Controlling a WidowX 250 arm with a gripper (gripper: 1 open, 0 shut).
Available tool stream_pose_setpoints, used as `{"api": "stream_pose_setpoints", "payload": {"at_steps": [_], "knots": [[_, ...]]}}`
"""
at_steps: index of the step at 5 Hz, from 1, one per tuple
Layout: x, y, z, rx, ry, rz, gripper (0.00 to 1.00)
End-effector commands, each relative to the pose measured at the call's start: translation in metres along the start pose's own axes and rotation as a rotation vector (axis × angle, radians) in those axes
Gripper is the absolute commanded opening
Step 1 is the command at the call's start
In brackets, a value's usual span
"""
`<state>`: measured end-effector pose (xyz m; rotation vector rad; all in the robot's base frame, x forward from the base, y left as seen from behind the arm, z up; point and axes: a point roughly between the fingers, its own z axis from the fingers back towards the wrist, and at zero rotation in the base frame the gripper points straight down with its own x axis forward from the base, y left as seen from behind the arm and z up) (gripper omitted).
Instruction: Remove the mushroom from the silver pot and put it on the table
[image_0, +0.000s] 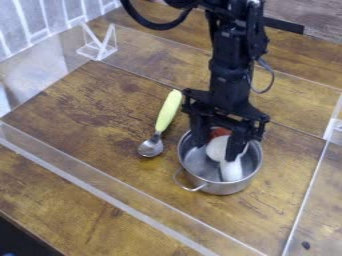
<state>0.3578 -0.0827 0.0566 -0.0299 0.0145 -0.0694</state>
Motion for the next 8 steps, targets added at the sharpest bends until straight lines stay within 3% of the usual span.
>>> {"api": "stream_pose_setpoints", "payload": {"at_steps": [1,3,4,5,6,7,8], "knots": [[0.012,-0.003,0.021,-0.011,-0.054,-0.005,0.0],[0.007,0.042,0.089,-0.03,-0.069,0.13,0.0],[0.005,0.03,0.107,-0.083,-0.059,0.128,0.0],[0.004,0.014,0.098,-0.126,-0.065,0.112,1.0],[0.003,0.009,0.096,-0.149,-0.067,0.083,1.0],[-0.002,0.003,0.085,-0.146,-0.056,0.05,1.0],[-0.006,0.005,0.069,-0.144,-0.061,0.08,1.0]]}}
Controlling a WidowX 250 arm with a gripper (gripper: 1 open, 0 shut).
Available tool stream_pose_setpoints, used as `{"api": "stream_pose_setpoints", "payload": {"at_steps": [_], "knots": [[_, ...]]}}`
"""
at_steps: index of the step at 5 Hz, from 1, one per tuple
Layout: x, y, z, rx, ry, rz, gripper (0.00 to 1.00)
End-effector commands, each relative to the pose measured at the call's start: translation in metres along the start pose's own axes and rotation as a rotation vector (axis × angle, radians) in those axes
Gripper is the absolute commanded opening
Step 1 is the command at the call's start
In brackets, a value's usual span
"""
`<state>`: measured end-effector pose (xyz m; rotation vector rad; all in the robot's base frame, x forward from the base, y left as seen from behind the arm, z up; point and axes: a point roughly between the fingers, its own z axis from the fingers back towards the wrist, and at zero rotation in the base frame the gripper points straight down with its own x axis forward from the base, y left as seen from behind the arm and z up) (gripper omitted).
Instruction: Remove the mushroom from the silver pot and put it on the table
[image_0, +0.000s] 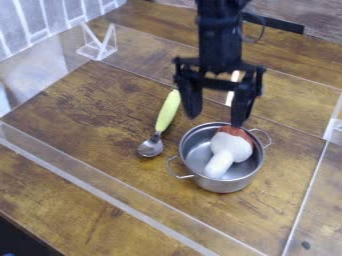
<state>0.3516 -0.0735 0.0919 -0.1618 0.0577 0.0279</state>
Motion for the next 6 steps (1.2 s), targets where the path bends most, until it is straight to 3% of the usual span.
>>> {"api": "stream_pose_setpoints", "payload": {"at_steps": [1,4,5,6], "knots": [[0.0,-0.003,0.014,-0.016,-0.101,-0.001,1.0],[-0.006,0.02,-0.035,-0.02,-0.084,-0.043,1.0],[-0.012,0.023,-0.047,-0.025,-0.083,-0.04,0.0],[-0.02,0.033,-0.039,-0.025,-0.084,-0.045,0.0]]}}
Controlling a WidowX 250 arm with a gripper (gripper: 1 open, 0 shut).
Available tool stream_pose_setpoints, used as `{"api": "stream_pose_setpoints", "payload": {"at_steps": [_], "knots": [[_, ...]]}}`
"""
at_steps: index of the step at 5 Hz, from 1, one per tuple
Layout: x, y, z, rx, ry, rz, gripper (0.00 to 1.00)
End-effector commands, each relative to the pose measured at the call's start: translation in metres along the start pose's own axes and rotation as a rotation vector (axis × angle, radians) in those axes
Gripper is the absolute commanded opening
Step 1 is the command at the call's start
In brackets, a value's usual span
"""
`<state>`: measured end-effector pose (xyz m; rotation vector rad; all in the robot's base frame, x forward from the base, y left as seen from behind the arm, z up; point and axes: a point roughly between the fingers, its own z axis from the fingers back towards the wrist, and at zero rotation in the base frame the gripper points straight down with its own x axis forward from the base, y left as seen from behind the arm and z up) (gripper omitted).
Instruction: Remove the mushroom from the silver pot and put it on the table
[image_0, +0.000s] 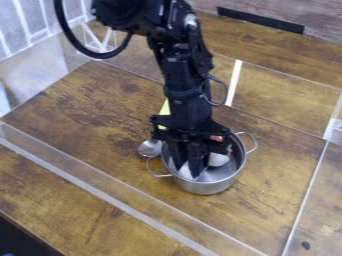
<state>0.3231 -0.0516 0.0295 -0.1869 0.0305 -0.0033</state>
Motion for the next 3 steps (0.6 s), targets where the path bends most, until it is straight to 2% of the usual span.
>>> {"api": "stream_pose_setpoints", "payload": {"at_steps": [1,2,3], "knots": [[-0.002,0.009,0.042,0.008,-0.061,-0.023,0.0],[0.0,-0.001,0.06,0.005,-0.063,-0.038,0.0],[-0.001,-0.01,0.068,0.001,-0.062,-0.042,0.0]]}}
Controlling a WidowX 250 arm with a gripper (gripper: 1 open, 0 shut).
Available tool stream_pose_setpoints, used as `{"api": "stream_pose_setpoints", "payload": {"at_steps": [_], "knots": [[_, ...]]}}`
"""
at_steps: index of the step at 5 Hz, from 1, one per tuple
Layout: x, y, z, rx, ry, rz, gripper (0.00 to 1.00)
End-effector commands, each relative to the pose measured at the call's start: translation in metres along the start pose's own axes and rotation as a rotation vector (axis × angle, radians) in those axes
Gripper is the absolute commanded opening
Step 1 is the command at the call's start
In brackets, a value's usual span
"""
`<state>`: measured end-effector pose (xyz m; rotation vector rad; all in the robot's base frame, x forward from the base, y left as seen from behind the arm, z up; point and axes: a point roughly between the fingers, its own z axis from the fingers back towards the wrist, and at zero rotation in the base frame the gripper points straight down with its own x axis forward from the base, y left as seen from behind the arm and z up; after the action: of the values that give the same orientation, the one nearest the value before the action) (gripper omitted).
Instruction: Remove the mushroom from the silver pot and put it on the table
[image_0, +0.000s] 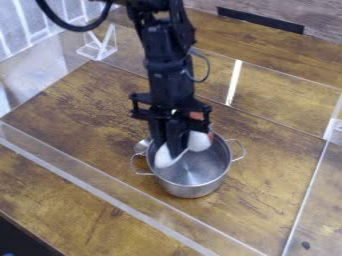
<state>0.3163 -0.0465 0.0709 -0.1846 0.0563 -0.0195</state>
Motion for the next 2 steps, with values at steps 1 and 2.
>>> {"api": "stream_pose_setpoints", "payload": {"at_steps": [1,2], "knots": [[0.008,-0.003,0.048,-0.011,-0.098,-0.021,0.0],[0.013,0.001,0.067,-0.018,-0.106,-0.004,0.0]]}}
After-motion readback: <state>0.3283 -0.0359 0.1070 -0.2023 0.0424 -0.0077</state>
